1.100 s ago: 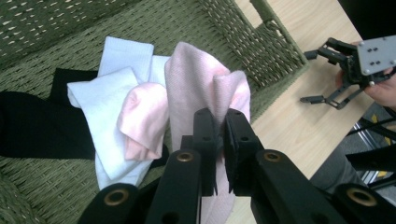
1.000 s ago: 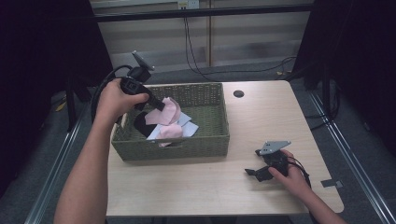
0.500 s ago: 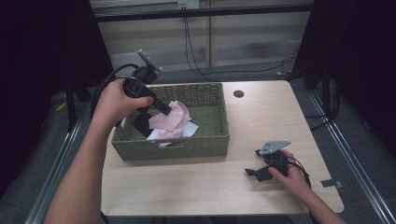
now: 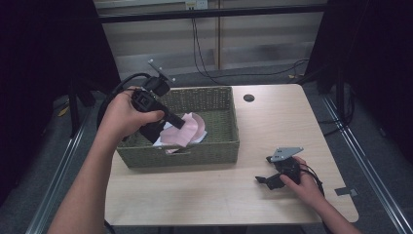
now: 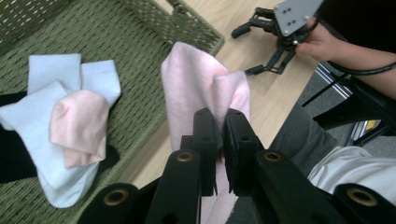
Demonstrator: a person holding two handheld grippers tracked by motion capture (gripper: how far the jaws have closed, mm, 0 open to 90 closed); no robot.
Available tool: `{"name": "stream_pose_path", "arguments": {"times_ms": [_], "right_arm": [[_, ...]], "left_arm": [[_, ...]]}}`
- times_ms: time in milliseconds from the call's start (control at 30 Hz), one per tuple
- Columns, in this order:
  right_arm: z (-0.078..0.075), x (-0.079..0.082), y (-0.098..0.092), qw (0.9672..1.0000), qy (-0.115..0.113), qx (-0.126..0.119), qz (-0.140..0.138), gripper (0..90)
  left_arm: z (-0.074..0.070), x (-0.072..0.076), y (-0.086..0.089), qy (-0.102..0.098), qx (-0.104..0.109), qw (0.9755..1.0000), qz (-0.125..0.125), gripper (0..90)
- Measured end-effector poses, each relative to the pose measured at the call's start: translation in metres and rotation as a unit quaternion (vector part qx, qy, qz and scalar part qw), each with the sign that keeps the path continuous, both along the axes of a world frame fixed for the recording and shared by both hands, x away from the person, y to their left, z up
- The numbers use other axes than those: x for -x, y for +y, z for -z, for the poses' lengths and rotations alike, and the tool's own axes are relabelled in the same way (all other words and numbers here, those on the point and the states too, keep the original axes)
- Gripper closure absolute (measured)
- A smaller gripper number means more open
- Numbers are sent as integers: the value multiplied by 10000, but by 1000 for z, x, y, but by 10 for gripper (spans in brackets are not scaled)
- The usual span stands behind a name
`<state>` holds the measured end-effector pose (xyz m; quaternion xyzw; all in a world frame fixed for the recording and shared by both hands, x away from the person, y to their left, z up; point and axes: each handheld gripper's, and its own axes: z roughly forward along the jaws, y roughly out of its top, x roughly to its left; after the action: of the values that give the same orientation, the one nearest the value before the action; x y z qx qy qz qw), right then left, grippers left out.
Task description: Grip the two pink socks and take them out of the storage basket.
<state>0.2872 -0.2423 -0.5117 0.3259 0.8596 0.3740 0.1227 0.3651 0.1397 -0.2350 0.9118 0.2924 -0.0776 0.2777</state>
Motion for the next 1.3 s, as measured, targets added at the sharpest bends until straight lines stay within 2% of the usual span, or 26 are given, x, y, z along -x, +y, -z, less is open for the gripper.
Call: {"name": "stream_pose_path", "arguments": {"times_ms": [167, 333, 500, 533, 633, 733, 867, 933, 1000, 1067, 1100, 1167, 1233, 1300], "right_arm": [[0, 0, 0, 10000, 6, 0, 2, 107], [0, 0, 0, 10000, -3, 3, 2, 107], [0, 0, 0, 10000, 7, 0, 3, 107], [0, 0, 0, 10000, 8, -2, 2, 107], [0, 0, 0, 10000, 4, -5, 3, 107], [0, 0, 0, 10000, 4, -3, -2, 107], [0, 0, 0, 10000, 16, 0, 3, 107], [0, 0, 0, 10000, 12, 10, -9, 107], [0, 0, 0, 10000, 13, 8, -5, 107], [0, 0, 0, 10000, 17, -1, 3, 107], [0, 0, 0, 10000, 18, 0, 4, 107], [0, 0, 0, 10000, 15, 0, 3, 107], [0, 0, 0, 10000, 16, 0, 4, 107], [0, 0, 0, 10000, 15, 1, 4, 107]], "left_arm": [[-1, 13, -6, -17, 75, 9998, 194, 838], [10, 27, -17, 27, 110, 9990, 427, 835], [28, 29, -26, 72, 123, 9980, 610, 821], [32, 29, -28, 76, 142, 9983, 564, 811], [51, 29, -33, 216, 142, 9975, 657, 799], [69, 27, -38, 294, 49, 9969, 732, 817], [88, 25, -43, 255, -2, 9974, 675, 816], [96, 24, -43, 261, 61, 9976, 631, 814], [101, 24, -42, 179, 88, 9982, 570, 804], [103, 25, -41, 142, 65, 9981, 591, 770], [105, 26, -41, 84, 129, 9987, 496, 745], [106, 27, -41, 53, 77, 9987, 494, 725], [107, 28, -38, -7, 212, 9988, 434, 672], [106, 26, -34, -83, 207, 9989, 414, 643]]}}
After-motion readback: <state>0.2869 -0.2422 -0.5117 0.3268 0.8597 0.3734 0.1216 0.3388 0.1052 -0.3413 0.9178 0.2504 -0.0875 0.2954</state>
